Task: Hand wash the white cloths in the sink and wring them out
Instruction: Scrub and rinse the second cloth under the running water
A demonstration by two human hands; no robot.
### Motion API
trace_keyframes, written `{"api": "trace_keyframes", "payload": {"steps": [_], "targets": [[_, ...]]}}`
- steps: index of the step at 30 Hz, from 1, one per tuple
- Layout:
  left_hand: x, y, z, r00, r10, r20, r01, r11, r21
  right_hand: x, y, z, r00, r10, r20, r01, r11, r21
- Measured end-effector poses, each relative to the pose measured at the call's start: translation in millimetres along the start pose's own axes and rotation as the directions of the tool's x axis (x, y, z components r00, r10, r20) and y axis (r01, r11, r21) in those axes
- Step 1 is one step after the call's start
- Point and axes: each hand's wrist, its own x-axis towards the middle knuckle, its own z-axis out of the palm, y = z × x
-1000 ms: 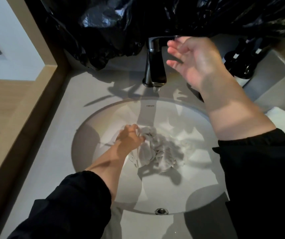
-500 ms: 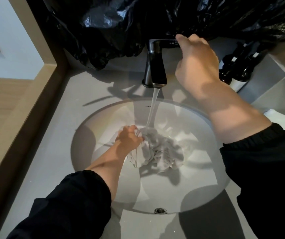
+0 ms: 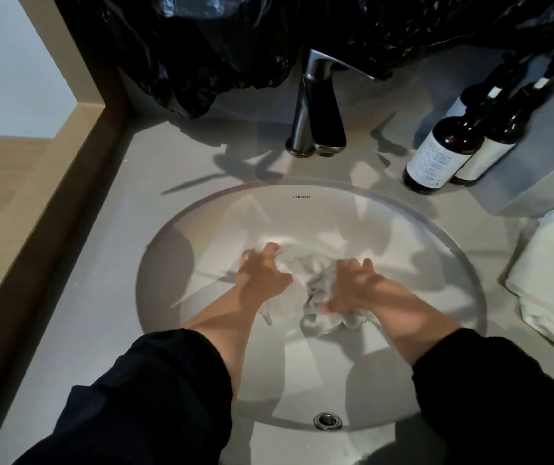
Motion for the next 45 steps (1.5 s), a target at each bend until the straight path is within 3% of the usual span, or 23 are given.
{"api": "trace_keyframes", "payload": {"steps": [2, 4, 5, 7, 9, 11, 13, 16, 19, 21, 23, 25, 27, 28, 33, 35, 37, 39, 40, 42, 43, 44, 45], "targets": [[6.0, -4.2, -6.8, 0.994, -0.109, 0.000, 0.101, 0.924, -0.370, 11.3, -4.2, 12.7, 0.999, -0.037, -0.018, 0.036, 0.996, -0.080], [5.4, -0.8, -13.9, 0.968, -0.237, 0.088, 0.232, 0.700, -0.675, 22.3, 0.3, 12.1, 0.993, -0.066, -0.099, 0.081, 0.984, 0.158], [4.6, 2.9, -16.5, 0.961, -0.246, 0.127, 0.252, 0.585, -0.771, 27.7, 6.6, 7.0, 0.991, -0.049, -0.122, 0.093, 0.915, 0.392], [5.1, 12.2, -24.7, 0.963, -0.166, 0.212, 0.262, 0.403, -0.877, 26.3, 18.7, -8.3, 0.981, -0.028, -0.191, 0.167, 0.626, 0.762], [3.7, 18.6, -37.2, 0.957, 0.018, 0.289, 0.279, 0.215, -0.936, 13.0, 17.9, -21.6, 0.947, -0.021, -0.320, 0.304, 0.383, 0.872], [-0.5, 26.2, -47.9, 0.946, 0.135, 0.293, 0.285, 0.078, -0.955, -4.1, 1.2, -27.1, 0.887, -0.016, -0.461, 0.448, 0.261, 0.855], [-1.2, 33.1, -46.1, 0.964, 0.151, 0.220, 0.201, 0.129, -0.971, -19.2, -20.2, -22.5, 0.811, 0.044, -0.584, 0.553, 0.272, 0.788], [-7.6, 41.0, -39.3, 0.975, 0.158, 0.153, 0.100, 0.299, -0.949, -16.8, -32.1, -14.6, 0.712, 0.085, -0.697, 0.565, 0.519, 0.641], [-3.3, 34.6, -33.4, 0.957, 0.156, 0.243, 0.172, 0.370, -0.913, 5.9, -12.6, -15.2, 0.860, 0.137, -0.492, 0.412, 0.385, 0.826], [-6.3, 37.8, -35.8, 0.956, 0.055, 0.287, 0.239, 0.417, -0.877, 13.5, -0.6, -18.7, 0.874, 0.251, -0.416, 0.336, 0.305, 0.891], [-7.1, 42.7, -32.4, 0.941, 0.021, 0.338, 0.305, 0.380, -0.873, 6.9, -4.6, -16.5, 0.744, 0.328, -0.582, 0.391, 0.492, 0.777], [-12.2, 42.8, -31.1, 0.962, 0.056, 0.267, 0.228, 0.371, -0.900, -12.9, -24.5, -14.2, 0.524, 0.191, -0.830, 0.553, 0.665, 0.502], [-17.8, 44.8, -21.2, 0.975, 0.089, 0.203, 0.167, 0.310, -0.936, -18.0, -42.0, -6.8, 0.388, 0.042, -0.921, 0.629, 0.718, 0.298], [-20.1, 44.5, -16.7, 0.979, 0.100, 0.176, 0.136, 0.319, -0.938, -15.7, -45.1, -8.0, 0.410, 0.051, -0.911, 0.636, 0.699, 0.326], [-18.1, 52.7, -33.0, 0.973, 0.207, 0.098, 0.009, 0.394, -0.919, 7.6, -14.7, -23.2, 0.752, 0.255, -0.608, 0.479, 0.422, 0.770], [-9.8, 48.4, -38.8, 0.968, 0.231, 0.102, -0.002, 0.410, -0.912, 0.4, -12.7, -19.2, 0.761, 0.246, -0.600, 0.467, 0.435, 0.770], [-11.1, 46.4, -44.4, 0.974, 0.201, 0.102, 0.050, 0.246, -0.968, -17.8, -26.9, -11.3, 0.624, 0.136, -0.770, 0.620, 0.513, 0.593], [-12.3, 49.2, -39.6, 0.983, 0.120, 0.139, 0.108, 0.233, -0.966, -24.8, -41.3, -8.4, 0.497, 0.075, -0.864, 0.718, 0.524, 0.458], [-11.6, 48.0, -39.4, 0.988, 0.107, 0.111, 0.083, 0.240, -0.967, -22.9, -44.1, -10.3, 0.483, 0.105, -0.869, 0.723, 0.511, 0.464], [-10.5, 55.4, -45.6, 0.963, 0.261, 0.059, -0.030, 0.325, -0.945, -10.3, -40.3, -13.5, 0.578, 0.192, -0.793, 0.676, 0.431, 0.598], [-5.8, 49.1, -55.7, 0.854, 0.521, -0.017, -0.183, 0.268, -0.946, -3.7, -34.3, -15.2, 0.650, 0.200, -0.733, 0.627, 0.404, 0.666], [-3.5, 45.3, -59.4, 0.730, 0.683, 0.024, -0.162, 0.207, -0.965, 4.4, -25.7, -16.5, 0.716, 0.175, -0.676, 0.560, 0.434, 0.706], [-7.1, 51.5, -63.7, 0.708, 0.647, 0.284, 0.004, 0.398, -0.917, 14.3, -13.9, -17.0, 0.788, 0.136, -0.600, 0.466, 0.505, 0.727]]}}
